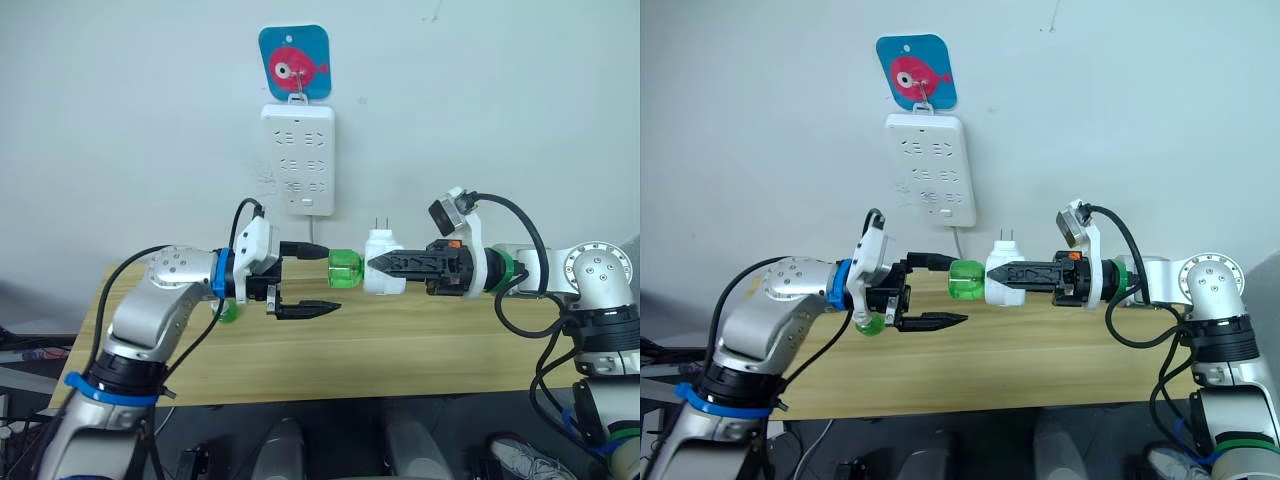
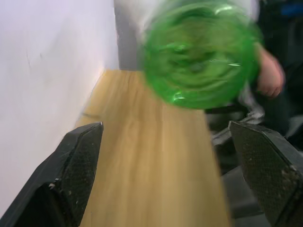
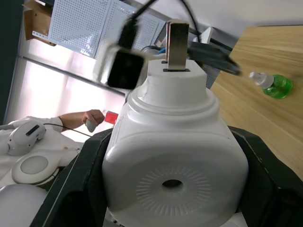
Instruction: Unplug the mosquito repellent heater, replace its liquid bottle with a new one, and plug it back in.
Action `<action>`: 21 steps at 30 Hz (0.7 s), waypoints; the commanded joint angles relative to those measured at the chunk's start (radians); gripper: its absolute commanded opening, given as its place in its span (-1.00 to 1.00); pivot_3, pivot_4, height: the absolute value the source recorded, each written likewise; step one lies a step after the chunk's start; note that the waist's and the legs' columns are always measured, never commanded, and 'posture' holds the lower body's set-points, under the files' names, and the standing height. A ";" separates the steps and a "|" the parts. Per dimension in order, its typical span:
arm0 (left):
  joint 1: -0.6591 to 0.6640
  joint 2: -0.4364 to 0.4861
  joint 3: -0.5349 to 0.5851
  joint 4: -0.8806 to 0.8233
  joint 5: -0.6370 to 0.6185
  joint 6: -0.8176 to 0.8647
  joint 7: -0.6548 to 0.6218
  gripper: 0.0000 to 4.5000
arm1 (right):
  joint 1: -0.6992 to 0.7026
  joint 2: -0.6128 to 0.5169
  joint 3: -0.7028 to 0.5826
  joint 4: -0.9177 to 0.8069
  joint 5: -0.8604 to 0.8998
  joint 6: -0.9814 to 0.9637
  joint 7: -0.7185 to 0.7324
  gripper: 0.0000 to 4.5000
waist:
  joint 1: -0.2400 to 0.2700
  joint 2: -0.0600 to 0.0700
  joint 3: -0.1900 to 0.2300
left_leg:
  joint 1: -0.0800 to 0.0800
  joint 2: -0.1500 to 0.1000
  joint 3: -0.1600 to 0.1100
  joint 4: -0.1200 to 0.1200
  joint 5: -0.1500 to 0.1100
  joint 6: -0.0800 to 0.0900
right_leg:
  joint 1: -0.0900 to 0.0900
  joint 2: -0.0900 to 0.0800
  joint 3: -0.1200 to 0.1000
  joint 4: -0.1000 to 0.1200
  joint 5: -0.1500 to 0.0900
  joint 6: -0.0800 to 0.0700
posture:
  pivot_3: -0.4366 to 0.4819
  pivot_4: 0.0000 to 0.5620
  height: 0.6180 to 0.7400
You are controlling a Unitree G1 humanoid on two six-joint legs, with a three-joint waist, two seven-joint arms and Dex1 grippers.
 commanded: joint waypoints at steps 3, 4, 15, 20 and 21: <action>-0.013 -0.065 0.046 0.056 0.047 -0.343 -0.011 1.00 | -0.010 -0.003 -0.035 -0.016 0.026 -0.011 0.004 0.35 | 0.003 0.000 0.000 | 0.000 0.000 0.000 0.000 0.000 0.000 | 0.000 0.000 0.000 0.000 0.000 0.000 | -0.17 -0.35 0.91; -0.015 -0.066 0.044 0.064 0.047 -0.364 -0.015 1.00 | -0.010 -0.003 -0.035 -0.017 0.027 -0.011 0.003 0.35 | 0.002 0.000 0.000 | 0.000 0.000 0.000 0.000 0.000 0.000 | 0.000 0.000 0.000 0.000 0.000 0.000 | -0.17 -0.35 0.91; -0.037 -0.060 0.000 0.108 0.030 -0.449 -0.056 0.06 | -0.015 0.007 -0.036 -0.016 0.027 -0.024 -0.008 0.35 | -0.006 0.000 0.000 | 0.000 0.000 0.000 0.000 0.000 0.000 | 0.000 0.000 0.000 0.000 0.000 0.000 | -0.17 -0.36 0.91; -0.053 0.042 -0.029 0.011 -0.047 -0.124 -0.054 0.01 | -0.010 0.005 -0.035 -0.029 0.012 -0.018 0.002 0.35 | -0.009 0.000 0.000 | 0.000 0.000 -0.001 0.000 0.000 0.000 | 0.000 0.001 -0.001 0.001 0.000 0.000 | -0.15 -0.36 0.91; -0.073 0.074 -0.033 -0.014 -0.111 0.052 -0.021 0.01 | -0.011 0.001 -0.033 -0.037 -0.004 -0.011 0.016 0.35 | -0.010 0.000 0.000 | 0.000 0.000 -0.001 0.000 0.000 0.000 | 0.000 0.001 -0.001 0.001 0.000 0.000 | -0.14 -0.36 0.91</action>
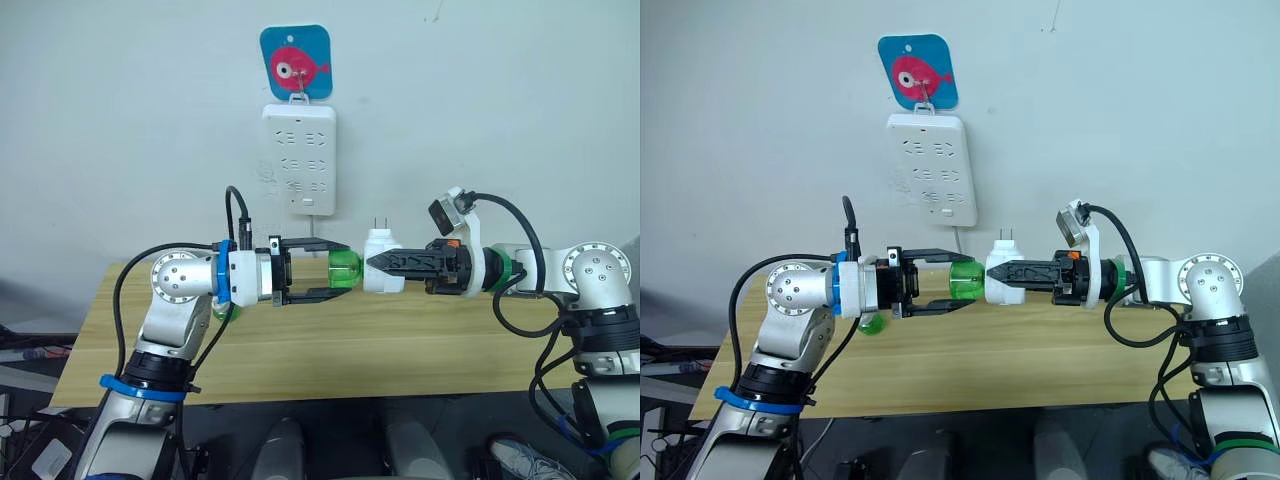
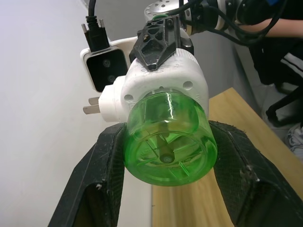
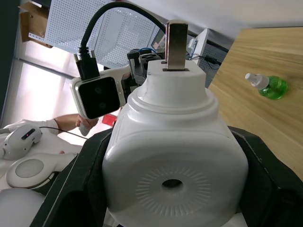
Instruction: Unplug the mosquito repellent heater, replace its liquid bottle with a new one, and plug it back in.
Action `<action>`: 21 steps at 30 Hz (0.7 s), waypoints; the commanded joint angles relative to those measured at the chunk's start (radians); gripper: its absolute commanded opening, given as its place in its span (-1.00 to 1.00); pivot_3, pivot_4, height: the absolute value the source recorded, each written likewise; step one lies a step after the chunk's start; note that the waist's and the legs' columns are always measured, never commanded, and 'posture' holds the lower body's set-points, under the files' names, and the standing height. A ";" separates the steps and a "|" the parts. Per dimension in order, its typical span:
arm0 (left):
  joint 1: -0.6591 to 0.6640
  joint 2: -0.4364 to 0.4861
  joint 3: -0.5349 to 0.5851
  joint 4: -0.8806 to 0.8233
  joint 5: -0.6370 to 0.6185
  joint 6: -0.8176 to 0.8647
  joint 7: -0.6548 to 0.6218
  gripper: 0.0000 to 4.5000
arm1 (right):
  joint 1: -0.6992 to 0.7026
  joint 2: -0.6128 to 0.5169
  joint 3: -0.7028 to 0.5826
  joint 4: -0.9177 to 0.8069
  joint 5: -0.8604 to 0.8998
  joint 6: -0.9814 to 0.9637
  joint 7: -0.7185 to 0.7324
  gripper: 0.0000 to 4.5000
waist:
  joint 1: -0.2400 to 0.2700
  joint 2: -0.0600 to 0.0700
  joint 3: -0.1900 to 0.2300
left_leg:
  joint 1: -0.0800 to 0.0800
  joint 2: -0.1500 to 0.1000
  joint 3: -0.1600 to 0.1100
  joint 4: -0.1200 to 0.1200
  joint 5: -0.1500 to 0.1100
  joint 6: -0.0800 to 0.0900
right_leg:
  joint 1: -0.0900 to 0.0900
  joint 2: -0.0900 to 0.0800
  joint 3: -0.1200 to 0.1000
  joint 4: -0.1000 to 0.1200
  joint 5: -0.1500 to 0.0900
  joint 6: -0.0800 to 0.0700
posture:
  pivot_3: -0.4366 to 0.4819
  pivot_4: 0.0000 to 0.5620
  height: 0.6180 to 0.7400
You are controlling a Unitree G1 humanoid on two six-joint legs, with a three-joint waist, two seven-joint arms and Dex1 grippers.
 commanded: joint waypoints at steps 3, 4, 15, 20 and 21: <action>-0.166 0.201 -0.027 -0.084 -0.417 0.948 0.052 0.01 | -0.005 -0.025 -0.025 -0.081 -0.072 0.016 0.091 0.35 | 0.000 0.000 0.000 | 0.000 0.000 -0.002 0.000 0.000 0.000 | 0.000 0.000 -0.001 0.001 0.000 0.000 | -0.13 -0.36 0.91; -0.202 0.226 -0.029 -0.060 -0.469 1.057 0.031 0.01 | 0.000 -0.028 -0.023 -0.090 -0.085 0.021 0.107 0.35 | -0.001 0.000 0.000 | 0.000 -0.001 -0.002 0.001 0.000 0.000 | 0.000 0.000 -0.001 0.001 0.000 0.000 | -0.13 -0.36 0.91; -0.227 0.210 0.002 -0.076 -0.442 1.103 0.037 0.01 | 0.009 -0.024 -0.033 -0.098 -0.149 0.033 0.175 0.35 | -0.004 0.000 0.000 | 0.001 0.001 -0.001 -0.001 0.000 0.000 | -0.001 0.001 -0.001 0.000 0.000 0.000 | -0.14 -0.36 0.91; -0.105 0.210 -0.004 -0.135 -0.248 0.783 -0.005 0.68 | 0.011 -0.027 -0.046 -0.079 -0.137 0.040 0.168 0.35 | -0.002 0.000 0.000 | 0.001 0.001 0.000 -0.001 0.001 -0.001 | -0.001 0.001 0.000 -0.001 0.000 0.000 | -0.15 -0.34 0.91; -0.070 0.207 0.001 -0.139 -0.200 0.684 -0.023 0.81 | 0.008 -0.027 -0.048 -0.073 -0.136 0.041 0.166 0.35 | -0.001 0.000 0.000 | 0.001 0.001 0.001 -0.001 0.001 -0.001 | -0.001 0.001 0.000 -0.001 0.000 0.000 | -0.15 -0.34 0.91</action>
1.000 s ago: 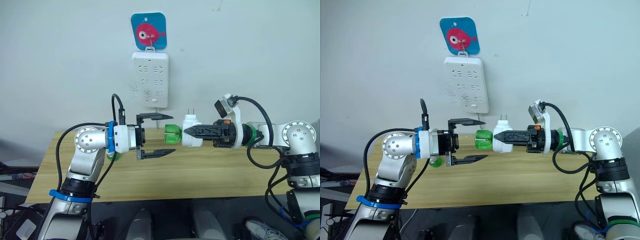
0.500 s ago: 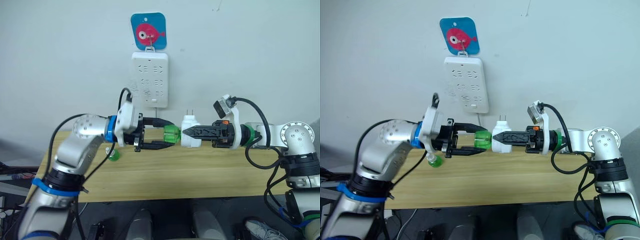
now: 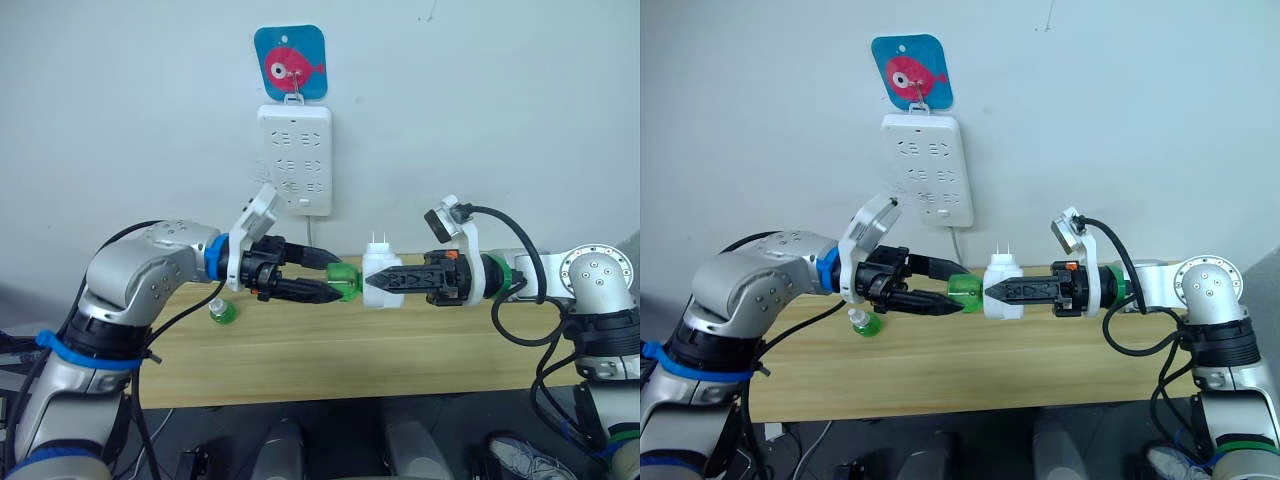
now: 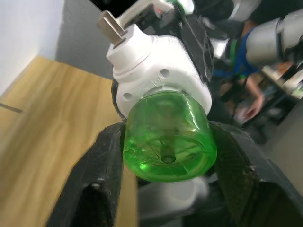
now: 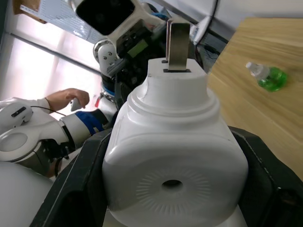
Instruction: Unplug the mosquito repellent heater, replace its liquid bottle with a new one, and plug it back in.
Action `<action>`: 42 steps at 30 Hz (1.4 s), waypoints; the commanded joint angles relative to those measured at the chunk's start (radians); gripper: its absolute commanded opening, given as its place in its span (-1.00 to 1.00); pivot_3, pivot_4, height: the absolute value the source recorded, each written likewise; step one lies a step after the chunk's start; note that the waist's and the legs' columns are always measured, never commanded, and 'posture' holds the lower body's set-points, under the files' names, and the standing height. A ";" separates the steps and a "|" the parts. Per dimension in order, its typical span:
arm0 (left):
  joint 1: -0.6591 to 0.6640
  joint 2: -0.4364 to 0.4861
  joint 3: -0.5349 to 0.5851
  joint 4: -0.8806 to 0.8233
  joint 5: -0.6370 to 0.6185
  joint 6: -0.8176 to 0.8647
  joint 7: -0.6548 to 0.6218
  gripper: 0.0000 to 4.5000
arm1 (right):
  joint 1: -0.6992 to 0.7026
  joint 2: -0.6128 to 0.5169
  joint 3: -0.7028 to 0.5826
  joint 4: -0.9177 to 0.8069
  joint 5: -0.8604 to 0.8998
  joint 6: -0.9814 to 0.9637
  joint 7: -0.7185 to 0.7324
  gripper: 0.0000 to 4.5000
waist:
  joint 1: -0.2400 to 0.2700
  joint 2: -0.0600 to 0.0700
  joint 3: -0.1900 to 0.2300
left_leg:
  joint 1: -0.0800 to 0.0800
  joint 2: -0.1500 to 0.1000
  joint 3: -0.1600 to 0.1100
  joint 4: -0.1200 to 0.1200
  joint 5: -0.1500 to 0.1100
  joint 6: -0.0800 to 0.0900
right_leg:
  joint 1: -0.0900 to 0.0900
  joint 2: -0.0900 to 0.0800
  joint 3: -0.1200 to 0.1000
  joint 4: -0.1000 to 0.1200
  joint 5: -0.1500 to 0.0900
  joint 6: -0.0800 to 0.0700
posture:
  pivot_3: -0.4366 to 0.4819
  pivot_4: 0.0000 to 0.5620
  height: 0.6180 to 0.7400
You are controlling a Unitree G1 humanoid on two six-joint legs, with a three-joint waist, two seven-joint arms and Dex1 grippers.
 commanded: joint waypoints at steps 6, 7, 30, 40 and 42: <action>0.221 -0.098 0.088 0.007 0.294 -0.718 -0.026 0.82 | -0.015 -0.003 -0.051 0.015 0.022 0.015 0.007 0.35 | 0.009 0.000 0.000 | -0.001 0.000 0.001 0.000 0.000 0.001 | 0.000 -0.001 0.001 0.000 0.000 0.000 | -0.15 -0.32 0.91; 0.237 -0.110 0.088 0.021 0.321 -0.793 -0.028 0.82 | -0.016 -0.002 -0.052 0.016 0.020 0.016 0.006 0.35 | 0.011 0.000 0.000 | -0.001 -0.001 0.001 0.000 0.000 0.001 | 0.000 -0.001 0.001 0.000 0.000 0.000 | -0.15 -0.32 0.91; 0.201 -0.279 0.013 0.115 0.413 -1.146 0.064 0.19 | -0.028 0.023 -0.064 0.012 0.039 0.016 -0.037 0.35 | 0.006 0.000 0.000 | 0.000 -0.001 0.000 0.001 -0.001 0.001 | 0.001 -0.001 0.000 0.000 0.000 0.000 | -0.16 -0.34 0.91; 0.082 -0.096 -0.002 -0.029 0.123 -0.224 0.146 0.00 | -0.028 0.011 -0.062 0.009 0.038 0.038 -0.025 0.35 | 0.004 -0.001 0.000 | -0.001 -0.001 -0.001 0.001 -0.001 0.001 | 0.001 -0.001 -0.001 0.001 0.000 0.000 | -0.13 -0.32 0.91; -0.004 -0.033 0.009 0.004 -0.036 0.066 0.102 0.00 | -0.028 0.006 -0.058 0.005 0.038 0.048 -0.013 0.35 | 0.002 -0.001 0.001 | -0.001 -0.001 -0.002 0.001 -0.001 0.001 | 0.001 -0.001 -0.001 0.001 0.000 0.000 | -0.13 -0.32 0.91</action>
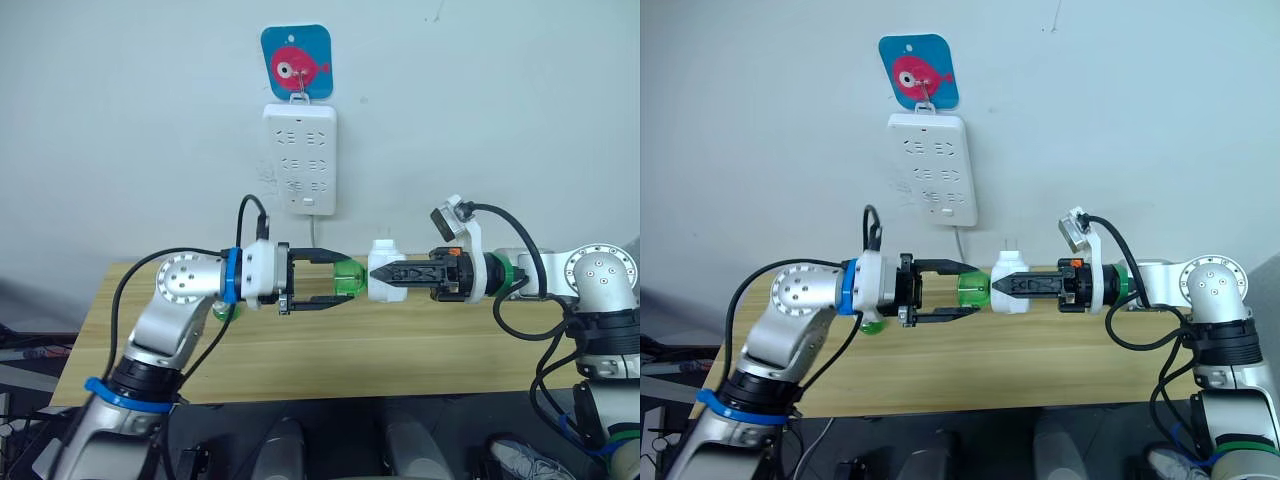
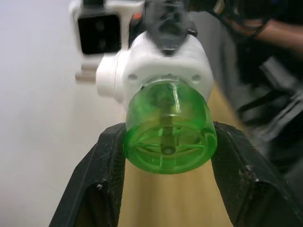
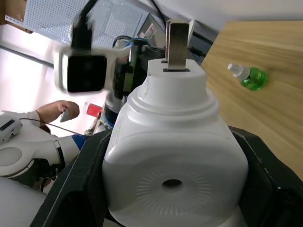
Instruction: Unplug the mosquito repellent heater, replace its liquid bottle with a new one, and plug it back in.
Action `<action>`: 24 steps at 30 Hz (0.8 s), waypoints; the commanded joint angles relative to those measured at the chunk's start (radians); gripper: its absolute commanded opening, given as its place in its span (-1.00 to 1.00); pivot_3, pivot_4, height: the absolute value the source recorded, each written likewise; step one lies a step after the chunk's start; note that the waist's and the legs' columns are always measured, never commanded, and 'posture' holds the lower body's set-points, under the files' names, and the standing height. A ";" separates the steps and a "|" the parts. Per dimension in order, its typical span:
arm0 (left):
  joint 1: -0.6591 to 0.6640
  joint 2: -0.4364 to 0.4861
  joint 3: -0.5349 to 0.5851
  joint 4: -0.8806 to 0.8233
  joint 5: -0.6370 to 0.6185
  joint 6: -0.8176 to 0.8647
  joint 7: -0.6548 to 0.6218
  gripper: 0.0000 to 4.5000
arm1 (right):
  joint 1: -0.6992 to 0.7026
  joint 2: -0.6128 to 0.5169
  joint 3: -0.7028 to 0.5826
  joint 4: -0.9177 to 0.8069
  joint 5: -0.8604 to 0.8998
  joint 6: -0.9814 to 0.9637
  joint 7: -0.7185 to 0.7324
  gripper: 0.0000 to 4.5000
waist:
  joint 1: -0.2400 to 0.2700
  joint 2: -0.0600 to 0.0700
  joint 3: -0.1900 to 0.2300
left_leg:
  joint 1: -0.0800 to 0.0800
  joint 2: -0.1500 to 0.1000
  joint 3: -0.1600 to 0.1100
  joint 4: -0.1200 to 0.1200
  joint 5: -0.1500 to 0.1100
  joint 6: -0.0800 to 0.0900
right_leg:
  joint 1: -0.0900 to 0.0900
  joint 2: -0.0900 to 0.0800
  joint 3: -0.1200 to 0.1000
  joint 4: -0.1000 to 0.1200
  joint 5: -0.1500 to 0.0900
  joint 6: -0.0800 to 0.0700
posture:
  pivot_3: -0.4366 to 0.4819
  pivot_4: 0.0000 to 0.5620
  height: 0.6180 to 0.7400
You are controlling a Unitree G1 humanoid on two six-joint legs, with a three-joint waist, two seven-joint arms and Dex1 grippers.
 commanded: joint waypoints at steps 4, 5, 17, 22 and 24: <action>-0.209 0.107 0.068 0.120 -0.347 0.703 -0.005 0.00 | -0.021 -0.017 -0.017 -0.033 0.038 0.039 0.059 0.35 | -0.005 0.000 0.002 | 0.001 0.000 0.000 0.000 0.000 0.000 | 0.000 0.001 -0.001 0.000 0.000 0.000 | -0.14 -0.31 0.91; -0.215 0.098 0.078 0.120 -0.354 0.712 0.007 0.00 | -0.020 -0.018 -0.017 -0.033 0.039 0.039 0.060 0.35 | -0.005 0.000 0.002 | 0.001 0.000 0.000 -0.001 0.000 0.000 | 0.000 0.001 0.000 0.000 0.000 0.000 | -0.15 -0.30 0.91; -0.026 0.141 0.057 -0.055 -0.093 0.291 -0.081 1.00 | -0.005 -0.026 -0.026 -0.020 0.069 0.024 0.035 0.35 | -0.003 0.000 0.007 | 0.001 0.001 0.003 -0.001 0.000 0.000 | -0.001 0.001 0.002 -0.001 0.000 0.000 | -0.16 -0.30 0.91; 0.056 0.048 0.067 0.004 0.133 -0.169 -0.051 1.00 | -0.008 -0.026 -0.027 -0.020 0.068 0.019 0.031 0.35 | 0.007 0.000 0.007 | 0.000 0.001 0.002 0.000 0.000 0.000 | -0.001 0.000 0.002 -0.001 0.000 0.000 | -0.15 -0.32 0.91; 0.072 -0.009 0.083 0.036 0.177 -0.334 -0.036 1.00 | -0.011 -0.024 -0.027 -0.018 0.067 0.018 0.030 0.35 | 0.013 0.000 0.007 | 0.000 0.000 0.003 0.000 0.000 -0.001 | 0.000 0.000 0.002 -0.001 0.000 -0.001 | -0.15 -0.33 0.91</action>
